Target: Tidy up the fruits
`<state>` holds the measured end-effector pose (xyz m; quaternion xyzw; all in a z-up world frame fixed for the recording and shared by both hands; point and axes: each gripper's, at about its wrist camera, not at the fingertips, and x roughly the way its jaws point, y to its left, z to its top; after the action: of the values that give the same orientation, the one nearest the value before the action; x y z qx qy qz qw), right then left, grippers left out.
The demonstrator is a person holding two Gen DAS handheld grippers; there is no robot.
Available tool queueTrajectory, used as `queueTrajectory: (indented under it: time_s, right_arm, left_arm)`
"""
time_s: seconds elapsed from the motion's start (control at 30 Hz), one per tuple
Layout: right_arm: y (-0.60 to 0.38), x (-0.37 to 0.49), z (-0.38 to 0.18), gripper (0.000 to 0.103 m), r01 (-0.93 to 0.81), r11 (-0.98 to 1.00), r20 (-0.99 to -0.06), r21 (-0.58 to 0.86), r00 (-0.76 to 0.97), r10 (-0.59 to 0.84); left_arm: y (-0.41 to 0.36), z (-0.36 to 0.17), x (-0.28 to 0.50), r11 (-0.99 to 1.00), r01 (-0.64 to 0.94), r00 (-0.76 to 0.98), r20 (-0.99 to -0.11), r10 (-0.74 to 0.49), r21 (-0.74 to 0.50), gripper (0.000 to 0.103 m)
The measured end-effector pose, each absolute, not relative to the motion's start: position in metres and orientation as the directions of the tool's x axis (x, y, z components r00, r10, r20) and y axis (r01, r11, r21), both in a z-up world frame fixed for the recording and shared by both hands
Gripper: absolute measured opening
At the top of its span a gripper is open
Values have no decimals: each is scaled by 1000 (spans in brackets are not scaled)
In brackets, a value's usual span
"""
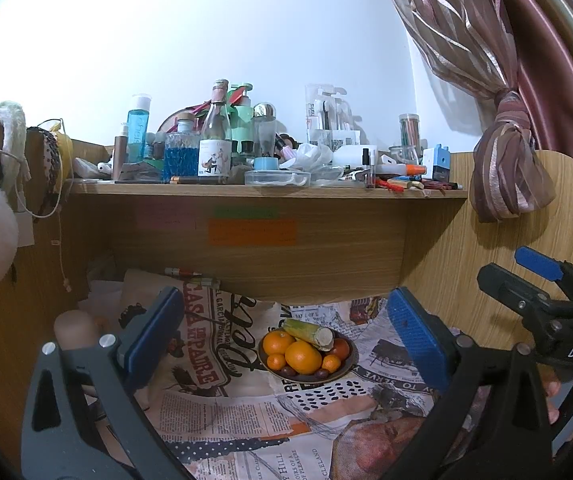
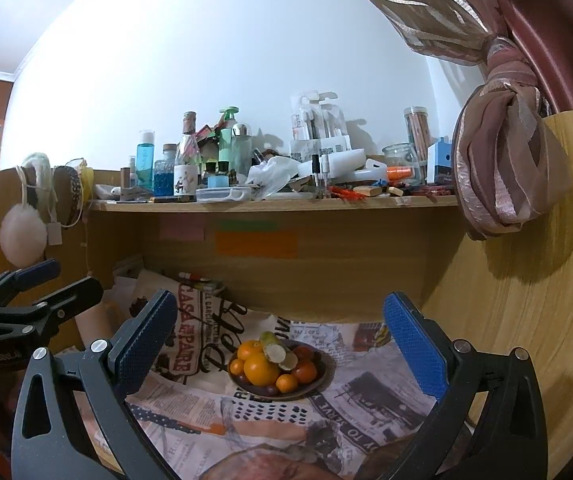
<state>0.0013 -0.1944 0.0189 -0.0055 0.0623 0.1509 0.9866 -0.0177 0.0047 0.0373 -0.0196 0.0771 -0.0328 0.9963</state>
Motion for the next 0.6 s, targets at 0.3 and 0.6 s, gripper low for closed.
queueTrajectory:
  time_s: [0.3, 0.6]
  right_arm:
    - [-193, 0, 20, 103, -291, 957, -120, 3, 950, 289]
    - [-195, 0, 20, 103, -290, 957, -120, 4, 950, 289]
  left_arm:
    - [4, 36, -15, 997, 70, 984, -160, -76, -43, 103]
    - [5, 36, -12, 996, 74, 983, -163, -80, -47, 103]
